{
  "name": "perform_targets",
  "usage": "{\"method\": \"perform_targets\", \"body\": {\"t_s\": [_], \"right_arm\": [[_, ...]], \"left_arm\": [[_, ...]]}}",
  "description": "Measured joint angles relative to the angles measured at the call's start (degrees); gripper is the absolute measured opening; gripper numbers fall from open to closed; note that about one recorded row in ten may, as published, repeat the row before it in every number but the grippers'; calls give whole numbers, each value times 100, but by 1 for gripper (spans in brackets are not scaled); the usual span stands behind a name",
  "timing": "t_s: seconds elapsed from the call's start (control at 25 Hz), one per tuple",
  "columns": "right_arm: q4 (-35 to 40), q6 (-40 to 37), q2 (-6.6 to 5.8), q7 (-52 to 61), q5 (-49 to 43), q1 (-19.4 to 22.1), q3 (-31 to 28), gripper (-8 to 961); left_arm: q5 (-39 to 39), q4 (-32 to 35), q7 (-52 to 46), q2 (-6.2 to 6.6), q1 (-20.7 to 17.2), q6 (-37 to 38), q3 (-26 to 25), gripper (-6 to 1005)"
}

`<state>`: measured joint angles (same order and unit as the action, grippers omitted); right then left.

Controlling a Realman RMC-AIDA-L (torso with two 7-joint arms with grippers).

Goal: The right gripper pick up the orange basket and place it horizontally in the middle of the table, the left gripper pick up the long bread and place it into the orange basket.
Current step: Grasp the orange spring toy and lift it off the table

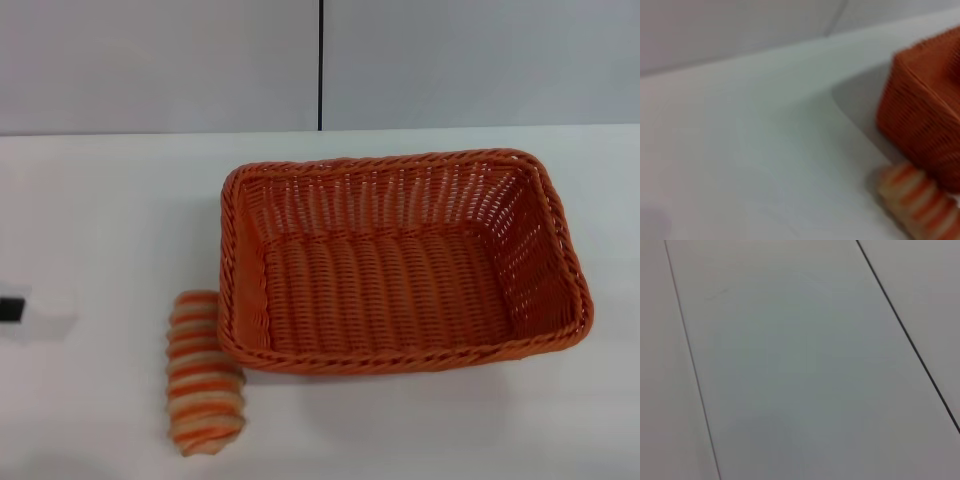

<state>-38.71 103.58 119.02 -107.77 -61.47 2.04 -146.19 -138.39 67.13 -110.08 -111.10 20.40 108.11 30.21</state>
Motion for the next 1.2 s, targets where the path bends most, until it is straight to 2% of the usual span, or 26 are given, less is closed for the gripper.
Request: {"method": "perform_targets", "body": {"t_s": [0.04,0.08,0.12,0.16,0.2,0.24,0.28,0.32,0.4,0.44,0.48,0.72,1.08,1.12,1.16,1.2], "right_arm": [[66,8,-1,-34,9,-4,-2,405],[173,13,-1,-107,14,-19,-7,405],[173,13,-1,-107,14,-19,-7,405],[273,16,-1,-197,15,-48,-10,405],[273,16,-1,-197,15,-48,-10,405],[329,18,-1,-245,15,-71,-11,405],[446,17,-5,-310,15,-112,-14,405],[446,17,-5,-310,15,-112,-14,405],[550,3,-9,-432,3,-164,-16,405],[550,3,-9,-432,3,-164,-16,405],[565,-6,-10,-462,-6,-183,-17,405],[699,11,-11,-571,-13,-185,-19,405],[804,17,-19,-617,-36,-149,27,405],[804,17,-19,-617,-36,-149,27,405],[820,18,-20,-618,-40,-139,29,405],[820,18,-20,-618,-40,-139,29,405]], "left_arm": [[-86,-11,-13,-24,37,79,8,825],[-237,-60,-100,-100,108,178,85,825],[-237,-60,-100,-100,108,178,85,825],[-387,-130,-244,-212,149,182,148,825],[-387,-130,-244,-212,149,182,148,825],[-448,-170,-315,-280,164,181,162,825],[-495,-201,-470,-436,178,179,155,825],[-495,-201,-470,-436,178,179,155,825],[-472,-212,-714,-631,181,211,138,825],[-472,-212,-714,-631,181,211,138,825],[-459,-265,-840,-684,184,237,160,825],[-367,-772,-1022,-703,207,157,156,825],[-233,-1010,-1025,-747,208,-58,292,825],[-61,-1323,-1110,-752,225,-317,773,825],[-61,-1323,-1110,-752,225,-317,773,825],[-13,-1380,-1256,-753,198,-571,1226,825]]}}
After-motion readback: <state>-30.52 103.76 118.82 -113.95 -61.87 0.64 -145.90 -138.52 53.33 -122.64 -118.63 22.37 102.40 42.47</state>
